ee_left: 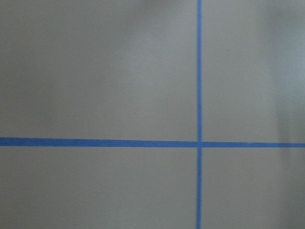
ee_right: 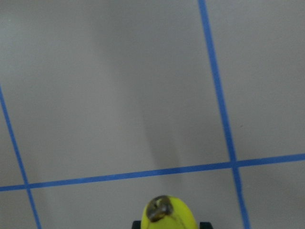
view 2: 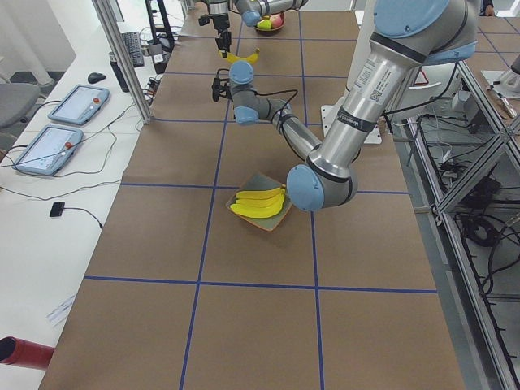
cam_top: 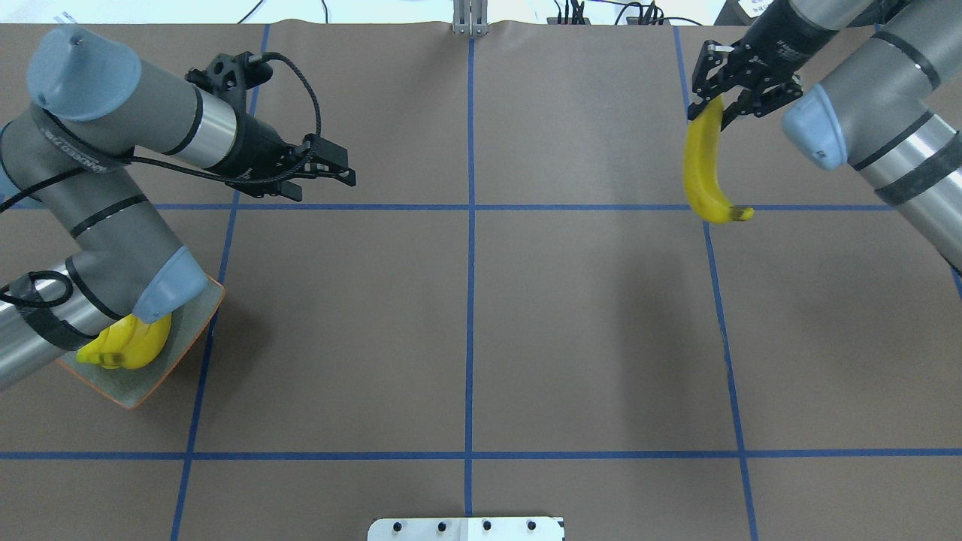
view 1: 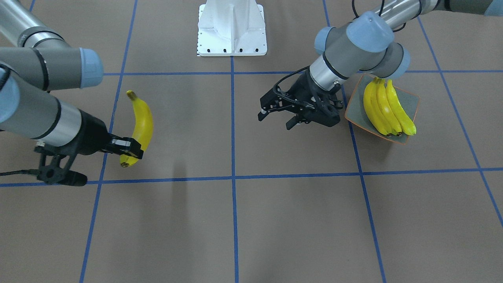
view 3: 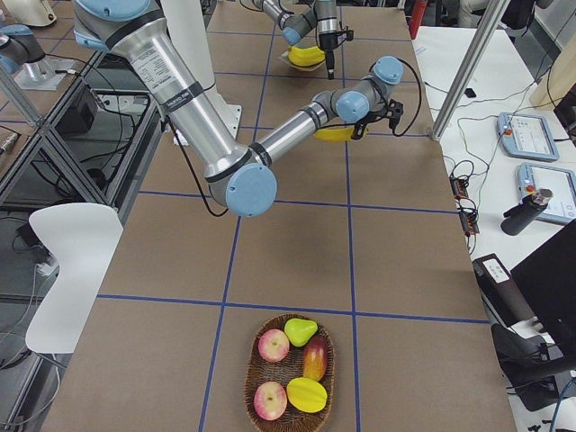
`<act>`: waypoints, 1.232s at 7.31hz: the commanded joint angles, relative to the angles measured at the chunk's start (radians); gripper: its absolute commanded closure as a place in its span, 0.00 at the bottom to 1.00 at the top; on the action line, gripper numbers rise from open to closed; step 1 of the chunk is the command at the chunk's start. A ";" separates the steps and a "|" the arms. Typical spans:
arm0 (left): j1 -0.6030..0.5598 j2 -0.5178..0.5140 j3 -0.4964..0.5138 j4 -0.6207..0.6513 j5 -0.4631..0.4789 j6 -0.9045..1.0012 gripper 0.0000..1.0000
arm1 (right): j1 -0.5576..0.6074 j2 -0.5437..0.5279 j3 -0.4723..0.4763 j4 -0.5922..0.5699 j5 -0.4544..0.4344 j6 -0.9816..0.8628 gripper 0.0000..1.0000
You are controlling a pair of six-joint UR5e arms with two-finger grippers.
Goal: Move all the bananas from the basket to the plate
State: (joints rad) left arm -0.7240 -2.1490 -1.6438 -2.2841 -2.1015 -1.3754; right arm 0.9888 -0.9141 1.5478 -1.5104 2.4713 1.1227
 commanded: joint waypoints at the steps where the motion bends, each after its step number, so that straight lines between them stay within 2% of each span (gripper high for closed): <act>1: 0.038 -0.055 -0.001 -0.069 0.037 -0.115 0.00 | -0.097 0.034 0.046 -0.001 -0.058 0.091 1.00; 3: 0.080 -0.075 -0.002 -0.109 0.038 -0.117 0.00 | -0.125 0.038 0.054 -0.002 -0.051 0.091 1.00; 5: 0.121 -0.084 0.007 -0.107 0.058 -0.122 0.00 | -0.144 0.041 0.106 -0.002 -0.048 0.120 1.00; 6: 0.138 -0.094 0.007 -0.107 0.093 -0.135 0.00 | -0.154 0.052 0.104 -0.002 -0.051 0.121 1.00; 9: 0.156 -0.164 0.050 -0.107 0.109 -0.217 0.00 | -0.157 0.064 0.104 -0.004 -0.051 0.126 1.00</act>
State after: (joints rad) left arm -0.5767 -2.2855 -1.6115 -2.3908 -2.0007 -1.5612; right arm 0.8324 -0.8549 1.6508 -1.5135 2.4207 1.2460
